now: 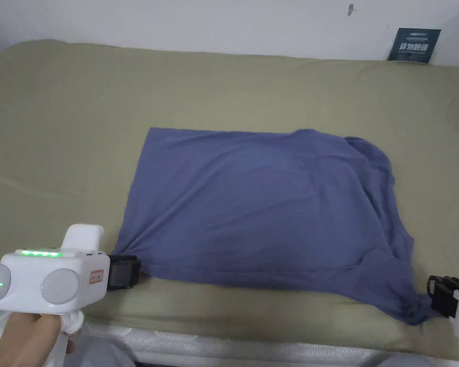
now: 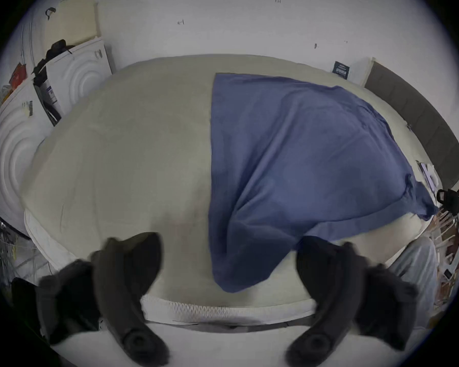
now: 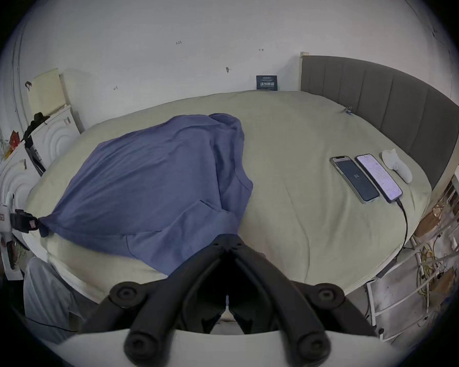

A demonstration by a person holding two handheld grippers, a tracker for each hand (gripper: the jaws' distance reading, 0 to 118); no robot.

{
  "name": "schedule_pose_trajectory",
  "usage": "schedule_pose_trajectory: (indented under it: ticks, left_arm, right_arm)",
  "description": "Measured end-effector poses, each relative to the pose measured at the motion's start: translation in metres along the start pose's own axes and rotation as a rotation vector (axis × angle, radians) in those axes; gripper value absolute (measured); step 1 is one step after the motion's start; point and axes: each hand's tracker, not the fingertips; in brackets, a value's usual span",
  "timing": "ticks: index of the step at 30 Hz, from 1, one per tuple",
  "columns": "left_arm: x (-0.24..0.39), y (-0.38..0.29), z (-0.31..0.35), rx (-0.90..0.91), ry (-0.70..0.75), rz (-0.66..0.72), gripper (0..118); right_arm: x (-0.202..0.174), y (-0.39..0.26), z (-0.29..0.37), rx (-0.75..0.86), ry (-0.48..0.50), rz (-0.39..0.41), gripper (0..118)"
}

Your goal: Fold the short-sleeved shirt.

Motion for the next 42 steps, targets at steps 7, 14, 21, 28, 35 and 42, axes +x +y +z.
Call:
schedule_pose_trajectory:
  ticks: [7,14,21,28,35,42]
  left_arm:
    - [0.002,0.003,0.002,-0.017,-0.038,0.001,3]
    - [0.000,0.006,0.003,-0.011,-0.041,0.004,3]
    - [0.001,0.011,0.002,-0.015,-0.043,-0.009,3]
    - [-0.002,0.040,0.004,0.033,-0.038,-0.012,3]
    - [0.002,0.111,-0.021,0.080,-0.040,-0.029,3]
    - [0.013,0.177,-0.070,0.087,-0.037,0.001,3]
  right_arm:
    - [0.007,-0.006,-0.009,-0.055,-0.004,-0.003,11]
    - [0.012,-0.008,-0.021,-0.167,0.025,-0.006,100]
    - [0.013,-0.012,-0.028,-0.181,0.042,0.004,10]
    - [0.001,0.041,-0.021,-0.053,0.027,0.036,7]
    - [-0.006,0.121,-0.068,0.000,0.013,0.067,7]
    - [-0.021,0.175,-0.138,-0.033,-0.027,0.095,7]
